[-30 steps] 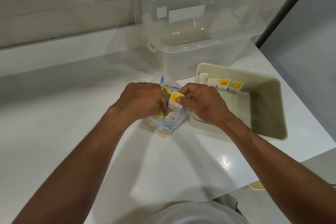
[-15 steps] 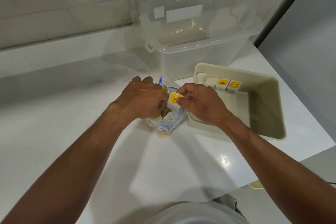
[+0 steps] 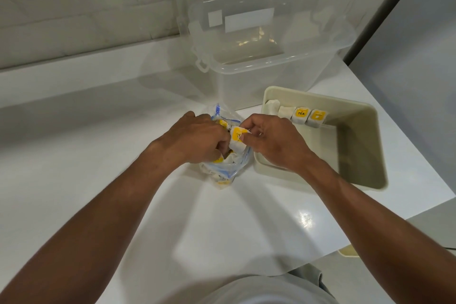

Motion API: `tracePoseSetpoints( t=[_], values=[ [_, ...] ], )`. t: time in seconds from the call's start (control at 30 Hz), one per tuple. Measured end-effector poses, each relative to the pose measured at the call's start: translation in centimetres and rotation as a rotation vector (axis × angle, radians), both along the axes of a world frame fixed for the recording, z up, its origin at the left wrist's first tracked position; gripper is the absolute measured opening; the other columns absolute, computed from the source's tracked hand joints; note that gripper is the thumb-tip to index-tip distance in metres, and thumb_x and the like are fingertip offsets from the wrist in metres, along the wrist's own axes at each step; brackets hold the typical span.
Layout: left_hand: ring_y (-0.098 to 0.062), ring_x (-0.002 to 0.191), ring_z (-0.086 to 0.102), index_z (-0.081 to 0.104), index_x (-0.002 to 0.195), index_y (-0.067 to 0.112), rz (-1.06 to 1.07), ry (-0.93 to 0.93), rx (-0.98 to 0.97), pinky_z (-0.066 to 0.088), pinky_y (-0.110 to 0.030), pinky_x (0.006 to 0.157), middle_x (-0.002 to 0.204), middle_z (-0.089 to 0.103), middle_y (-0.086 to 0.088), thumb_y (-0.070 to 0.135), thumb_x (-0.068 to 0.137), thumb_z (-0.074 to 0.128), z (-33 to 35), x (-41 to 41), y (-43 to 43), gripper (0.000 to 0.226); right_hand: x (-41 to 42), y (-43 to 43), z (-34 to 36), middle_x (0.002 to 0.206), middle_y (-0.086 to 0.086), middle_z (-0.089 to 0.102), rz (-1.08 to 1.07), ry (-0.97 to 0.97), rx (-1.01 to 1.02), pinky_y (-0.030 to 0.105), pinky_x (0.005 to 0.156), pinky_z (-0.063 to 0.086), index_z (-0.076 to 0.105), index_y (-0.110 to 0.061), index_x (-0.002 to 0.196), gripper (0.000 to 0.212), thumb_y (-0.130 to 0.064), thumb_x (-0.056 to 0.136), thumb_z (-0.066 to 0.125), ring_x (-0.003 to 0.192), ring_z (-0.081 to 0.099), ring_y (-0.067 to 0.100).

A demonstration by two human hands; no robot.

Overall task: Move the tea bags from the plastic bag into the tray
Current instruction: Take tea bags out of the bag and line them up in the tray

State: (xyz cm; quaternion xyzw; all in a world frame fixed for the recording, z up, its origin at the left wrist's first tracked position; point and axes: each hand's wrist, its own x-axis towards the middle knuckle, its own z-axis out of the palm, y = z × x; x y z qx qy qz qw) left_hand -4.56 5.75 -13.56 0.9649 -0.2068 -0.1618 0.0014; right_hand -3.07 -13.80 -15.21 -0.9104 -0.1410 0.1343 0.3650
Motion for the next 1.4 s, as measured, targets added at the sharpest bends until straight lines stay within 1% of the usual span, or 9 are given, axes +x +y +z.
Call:
tracePoseSetpoints(
  t=[0.13,0.33,0.4,0.5,0.67,0.87,1.0,1.2,1.4],
  values=[
    [-0.013,0.087,0.061,0.065,0.091,0.037,0.161,-0.028,-0.177,0.050,-0.033,0.074,0.091,0.070,0.014,0.027,0.091,0.057,1.0,0.8,0.7,0.012,0.1,-0.1,-0.1,0.074,-0.020,0.067,-0.013,0.003,-0.017,0.036,0.076,0.054,0.065,-0.035,0.095,0.008,-0.039,0.087,0.067,0.077,0.064,0.003],
    [-0.010,0.087,0.066,0.070,0.090,0.036,0.393,-0.106,-0.446,0.055,-0.036,0.079,0.087,0.070,0.017,0.031,0.091,0.064,1.5,1.3,1.6,0.009,-0.1,0.0,0.2,0.080,-0.019,0.065,-0.006,-0.034,0.006,0.020,0.065,0.043,0.067,-0.033,0.089,0.006,-0.039,0.087,0.069,0.074,0.059,-0.002],
    [-0.009,0.089,0.067,0.069,0.089,0.033,0.478,-0.118,-0.551,0.054,-0.033,0.081,0.088,0.071,0.015,0.031,0.092,0.065,1.6,1.3,1.8,0.006,-0.4,-0.1,0.9,0.077,-0.016,0.067,0.047,0.057,0.114,0.016,0.064,0.043,0.069,-0.028,0.088,0.007,-0.035,0.087,0.071,0.068,0.059,-0.002],
    [-0.008,0.088,0.069,0.066,0.088,0.029,0.574,0.013,-0.747,0.056,-0.036,0.083,0.089,0.074,0.011,0.029,0.094,0.064,1.5,1.1,1.8,0.006,-0.5,0.4,1.8,0.072,-0.008,0.068,0.108,0.256,0.354,0.017,0.062,0.047,0.070,-0.016,0.092,0.007,-0.022,0.088,0.073,0.063,0.059,0.003],
    [-0.014,0.081,0.073,0.062,0.098,0.020,0.627,0.281,-0.993,0.049,-0.029,0.072,0.086,0.076,0.002,0.024,0.100,0.059,2.3,0.7,1.3,0.005,0.3,0.8,1.0,0.067,-0.012,0.069,-0.053,0.067,0.287,0.022,0.059,0.047,0.069,-0.025,0.092,0.009,-0.034,0.089,0.071,0.060,0.064,0.003],
    [-0.015,0.081,0.073,0.064,0.093,0.024,0.632,0.174,-0.931,0.055,-0.037,0.079,0.085,0.076,0.002,0.023,0.096,0.062,1.8,1.3,1.8,0.004,0.2,0.0,1.3,0.068,-0.010,0.068,0.020,0.181,0.357,0.015,0.058,0.042,0.070,-0.022,0.092,0.010,-0.030,0.087,0.073,0.060,0.059,0.003],
    [-0.008,0.077,0.070,0.068,0.088,0.029,0.585,0.109,-0.897,0.053,-0.029,0.072,0.083,0.075,0.007,0.020,0.092,0.067,1.7,1.6,1.5,0.010,0.6,-0.7,1.4,0.069,-0.007,0.067,-0.037,0.164,0.370,0.017,0.057,0.041,0.071,-0.023,0.092,0.010,-0.023,0.084,0.076,0.061,0.060,0.007],
    [-0.010,0.078,0.068,0.071,0.087,0.030,0.454,0.117,-0.910,0.054,-0.030,0.072,0.085,0.073,0.004,0.026,0.091,0.071,2.2,2.1,-0.4,0.005,1.0,-2.2,2.0,0.069,-0.009,0.067,-0.090,0.099,0.396,0.027,0.060,0.047,0.073,-0.023,0.087,0.006,-0.026,0.083,0.077,0.064,0.058,0.006],
    [-0.011,0.074,0.071,0.070,0.088,0.030,0.384,0.122,-0.882,0.055,-0.031,0.071,0.084,0.074,0.003,0.024,0.090,0.070,2.9,3.3,-3.0,0.006,1.8,-5.0,2.3,0.076,-0.016,0.068,-0.130,-0.034,0.287,0.028,0.068,0.049,0.073,-0.030,0.086,0.005,-0.029,0.083,0.076,0.066,0.058,0.000]
  ],
)
